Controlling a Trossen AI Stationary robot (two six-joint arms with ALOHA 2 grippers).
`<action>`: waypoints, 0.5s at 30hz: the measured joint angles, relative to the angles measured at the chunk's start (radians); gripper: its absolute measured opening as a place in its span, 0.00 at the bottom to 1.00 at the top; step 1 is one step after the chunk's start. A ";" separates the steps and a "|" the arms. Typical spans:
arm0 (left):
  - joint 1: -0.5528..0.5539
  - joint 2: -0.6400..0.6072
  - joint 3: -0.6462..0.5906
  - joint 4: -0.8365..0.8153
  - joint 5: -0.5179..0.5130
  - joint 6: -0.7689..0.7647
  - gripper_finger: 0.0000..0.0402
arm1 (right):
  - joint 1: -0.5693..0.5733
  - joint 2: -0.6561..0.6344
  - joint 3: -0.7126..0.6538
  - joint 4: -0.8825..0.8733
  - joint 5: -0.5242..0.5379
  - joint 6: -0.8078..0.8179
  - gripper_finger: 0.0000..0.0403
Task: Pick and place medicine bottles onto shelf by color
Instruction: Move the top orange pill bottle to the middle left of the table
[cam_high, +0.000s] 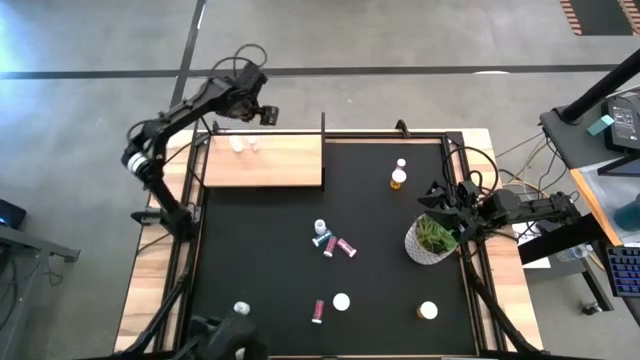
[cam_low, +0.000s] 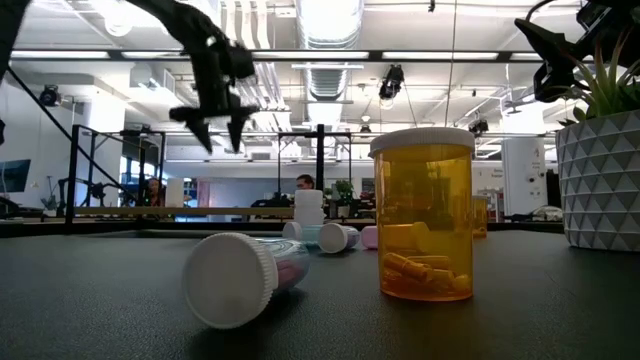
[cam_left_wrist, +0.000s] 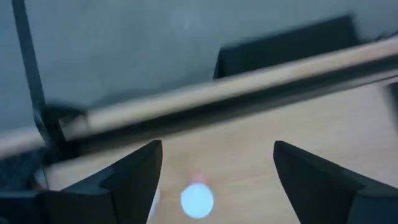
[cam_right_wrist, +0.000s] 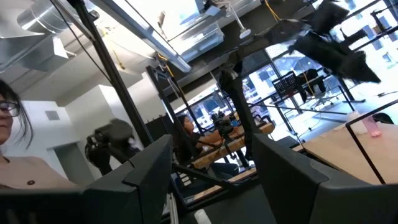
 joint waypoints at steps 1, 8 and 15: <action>-0.013 -0.028 -0.002 0.023 -0.019 0.025 0.72 | 0.000 0.000 0.000 0.000 0.000 0.000 0.53; -0.145 -0.227 -0.017 0.095 -0.186 0.115 0.72 | 0.000 0.000 0.000 0.000 0.000 0.000 0.53; -0.313 -0.341 -0.019 0.143 -0.309 0.118 0.72 | 0.000 0.000 0.000 -0.001 0.000 0.000 0.53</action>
